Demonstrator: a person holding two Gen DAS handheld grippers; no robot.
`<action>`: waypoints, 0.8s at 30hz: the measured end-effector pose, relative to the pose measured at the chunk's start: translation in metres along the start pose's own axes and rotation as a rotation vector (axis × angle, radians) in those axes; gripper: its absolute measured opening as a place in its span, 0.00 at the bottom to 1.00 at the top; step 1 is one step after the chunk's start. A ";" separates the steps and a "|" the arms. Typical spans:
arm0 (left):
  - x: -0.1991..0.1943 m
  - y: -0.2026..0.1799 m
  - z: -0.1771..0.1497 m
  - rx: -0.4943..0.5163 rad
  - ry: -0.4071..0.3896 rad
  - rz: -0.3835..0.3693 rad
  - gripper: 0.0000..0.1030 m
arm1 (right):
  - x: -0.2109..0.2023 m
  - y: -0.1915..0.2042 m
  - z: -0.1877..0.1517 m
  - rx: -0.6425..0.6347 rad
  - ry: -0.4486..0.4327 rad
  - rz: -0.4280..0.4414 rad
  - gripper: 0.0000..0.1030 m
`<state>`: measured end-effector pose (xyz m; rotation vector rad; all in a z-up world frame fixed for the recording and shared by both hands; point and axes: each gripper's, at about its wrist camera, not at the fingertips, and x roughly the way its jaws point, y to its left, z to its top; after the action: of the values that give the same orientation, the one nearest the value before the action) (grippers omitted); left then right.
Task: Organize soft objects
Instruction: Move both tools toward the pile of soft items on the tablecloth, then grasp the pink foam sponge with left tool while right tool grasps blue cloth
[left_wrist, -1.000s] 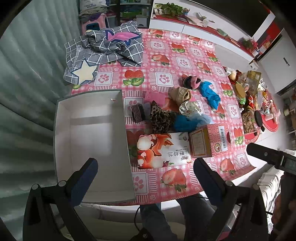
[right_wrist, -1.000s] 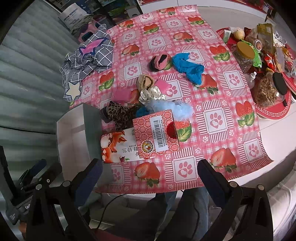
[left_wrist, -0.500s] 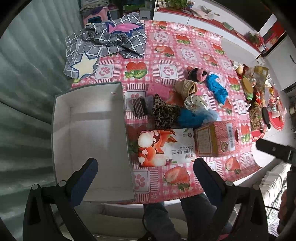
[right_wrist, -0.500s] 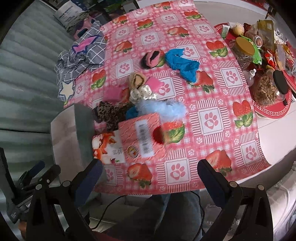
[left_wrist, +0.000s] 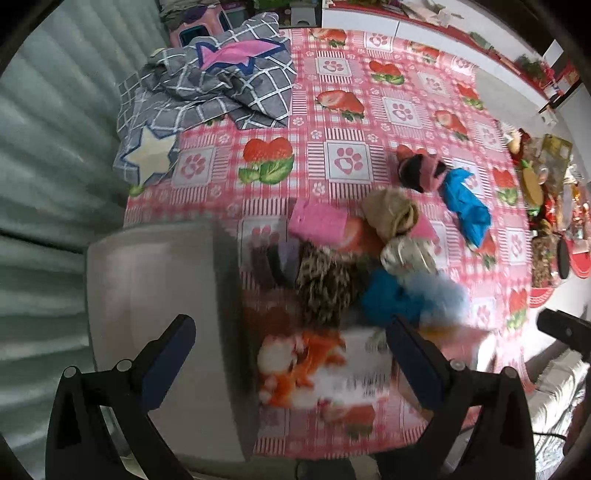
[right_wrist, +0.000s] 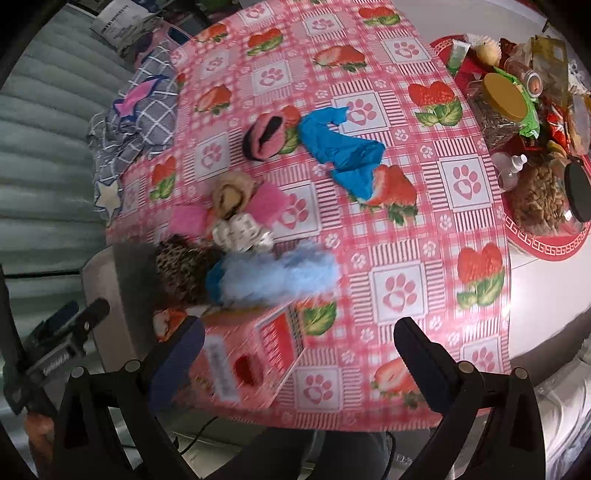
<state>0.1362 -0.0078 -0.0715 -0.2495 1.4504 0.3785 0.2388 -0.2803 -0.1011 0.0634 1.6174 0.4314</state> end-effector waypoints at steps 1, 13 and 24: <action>0.007 -0.004 0.005 0.007 0.011 0.009 1.00 | 0.003 -0.004 0.005 0.000 0.006 -0.003 1.00; 0.101 -0.039 0.073 0.127 0.131 0.105 1.00 | 0.050 -0.045 0.076 -0.002 0.017 -0.089 1.00; 0.164 -0.043 0.096 0.155 0.220 0.185 1.00 | 0.100 -0.047 0.139 -0.083 -0.019 -0.135 1.00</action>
<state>0.2537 0.0065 -0.2267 -0.0323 1.7176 0.3951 0.3737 -0.2612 -0.2147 -0.1036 1.5728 0.3912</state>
